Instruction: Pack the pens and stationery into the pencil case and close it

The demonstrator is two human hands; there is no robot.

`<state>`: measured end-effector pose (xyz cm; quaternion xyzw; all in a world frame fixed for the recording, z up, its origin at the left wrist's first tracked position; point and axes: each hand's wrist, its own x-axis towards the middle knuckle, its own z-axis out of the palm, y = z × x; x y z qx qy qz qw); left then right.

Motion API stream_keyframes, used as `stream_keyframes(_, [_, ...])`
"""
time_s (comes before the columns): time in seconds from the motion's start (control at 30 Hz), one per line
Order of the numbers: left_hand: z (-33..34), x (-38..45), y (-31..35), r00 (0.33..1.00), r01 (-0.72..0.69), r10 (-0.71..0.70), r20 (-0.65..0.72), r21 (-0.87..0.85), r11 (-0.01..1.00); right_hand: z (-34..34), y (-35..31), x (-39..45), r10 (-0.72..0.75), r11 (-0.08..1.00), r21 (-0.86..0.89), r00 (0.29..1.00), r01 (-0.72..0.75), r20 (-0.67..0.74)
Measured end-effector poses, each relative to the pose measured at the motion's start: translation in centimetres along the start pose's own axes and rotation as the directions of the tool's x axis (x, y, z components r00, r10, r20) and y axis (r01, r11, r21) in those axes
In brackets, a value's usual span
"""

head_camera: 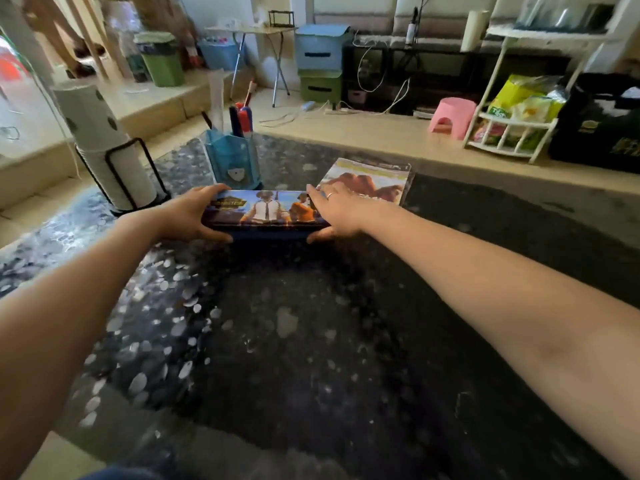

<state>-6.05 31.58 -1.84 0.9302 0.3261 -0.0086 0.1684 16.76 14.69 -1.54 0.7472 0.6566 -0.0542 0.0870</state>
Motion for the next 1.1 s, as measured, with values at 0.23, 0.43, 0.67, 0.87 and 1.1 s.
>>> stream_keyframes(0.23, [-0.4,3.3,-6.7,0.987,0.106,-0.105,-0.122,0.000,0.994,-2.4,-1.6,11.2,-0.061,0.994,-0.089,0.997,0.064,0.039])
stream_keyframes(0.43, [0.8,3.8,-7.9,0.986,0.134,-0.127,-0.107,0.053,0.990,-1.9,-1.8,13.5,-0.055,0.997,-0.041,0.986,0.062,0.155])
stream_keyframes(0.67, [0.6,3.0,-6.8,0.976,0.217,-0.219,0.020,0.070,0.974,-0.4,-2.9,11.6,-0.030,1.000,-0.007,0.999,0.030,0.027])
stream_keyframes(0.87, [0.7,2.5,-5.0,0.976,0.210,-0.216,-0.015,0.304,0.929,0.9,-3.7,9.2,0.045,0.998,-0.033,0.997,-0.047,-0.063])
stream_keyframes(1.1, [-0.7,1.1,-0.6,0.917,0.388,-0.398,0.007,0.209,0.898,-1.1,-5.8,6.8,0.142,0.944,-0.277,0.978,-0.179,-0.151])
